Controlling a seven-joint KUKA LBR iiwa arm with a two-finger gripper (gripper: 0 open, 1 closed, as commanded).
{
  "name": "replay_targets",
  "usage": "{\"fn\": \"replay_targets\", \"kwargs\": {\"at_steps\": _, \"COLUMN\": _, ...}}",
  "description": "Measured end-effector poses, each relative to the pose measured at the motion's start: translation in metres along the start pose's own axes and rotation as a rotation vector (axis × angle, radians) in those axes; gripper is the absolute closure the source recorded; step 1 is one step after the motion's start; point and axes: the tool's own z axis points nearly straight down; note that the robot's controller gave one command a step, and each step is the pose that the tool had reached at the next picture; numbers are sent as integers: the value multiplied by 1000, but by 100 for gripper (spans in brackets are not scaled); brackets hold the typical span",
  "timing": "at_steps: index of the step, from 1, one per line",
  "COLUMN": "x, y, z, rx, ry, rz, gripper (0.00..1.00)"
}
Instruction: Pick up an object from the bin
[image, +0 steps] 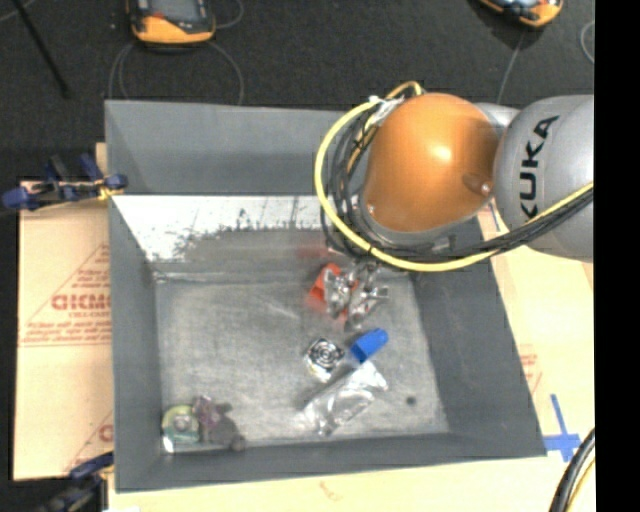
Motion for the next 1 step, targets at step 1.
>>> {"fn": "replay_targets", "kwargs": {"at_steps": 1, "x": 10, "y": 9, "z": 45, "rx": -10, "ry": 1, "rz": 116, "gripper": 100}}
